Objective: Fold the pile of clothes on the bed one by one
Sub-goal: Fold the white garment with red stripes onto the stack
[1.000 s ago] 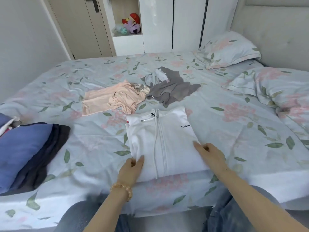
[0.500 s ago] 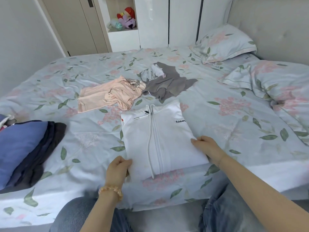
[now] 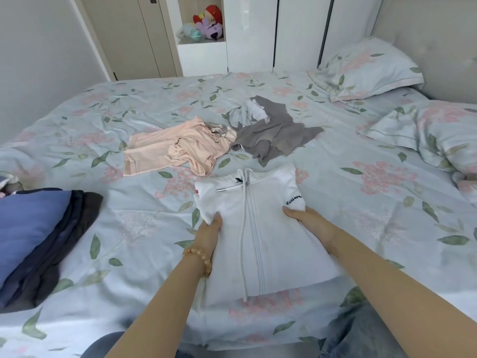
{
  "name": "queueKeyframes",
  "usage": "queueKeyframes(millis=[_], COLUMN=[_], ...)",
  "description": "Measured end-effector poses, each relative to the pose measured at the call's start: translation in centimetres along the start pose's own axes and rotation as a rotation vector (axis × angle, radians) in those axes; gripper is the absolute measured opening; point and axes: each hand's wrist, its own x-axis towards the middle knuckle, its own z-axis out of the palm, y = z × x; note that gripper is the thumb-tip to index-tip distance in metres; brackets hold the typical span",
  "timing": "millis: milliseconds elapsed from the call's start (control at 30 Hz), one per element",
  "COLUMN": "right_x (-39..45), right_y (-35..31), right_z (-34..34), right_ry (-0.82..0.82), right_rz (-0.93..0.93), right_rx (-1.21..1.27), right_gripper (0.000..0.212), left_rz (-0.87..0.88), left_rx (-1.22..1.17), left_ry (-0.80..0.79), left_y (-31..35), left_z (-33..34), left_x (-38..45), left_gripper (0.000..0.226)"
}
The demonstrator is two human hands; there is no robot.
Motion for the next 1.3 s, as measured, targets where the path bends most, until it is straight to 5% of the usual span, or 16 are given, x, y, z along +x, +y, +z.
queueKeyframes(millis=[367, 833, 1000, 1300], right_x=[-5.7, -5.0, -1.9, 3.6], right_y=[-6.9, -10.4, -9.9, -7.1], right_z=[9.8, 37.4, 48.6, 69.5], right_ry=[-0.068, -0.362, -0.478, -0.731], right_rz=[-0.237, -0.301, -0.300, -0.242], right_rx=[-0.009, 0.053, 0.112, 0.288], right_gripper=[0.029, 0.028, 0.032, 0.057], left_rz=[0.159, 0.184, 0.264, 0.136], left_rx=[-0.208, -0.187, 0.092, 0.787], left_ry=[-0.012, 0.224, 0.326, 0.579], left_y=[5.4, 10.8, 13.6, 19.4], left_z=[-10.3, -38.5, -50.0, -68.0], left_x=[-4.8, -7.9, -5.0, 1.9], left_gripper=[0.029, 0.031, 0.025, 0.058])
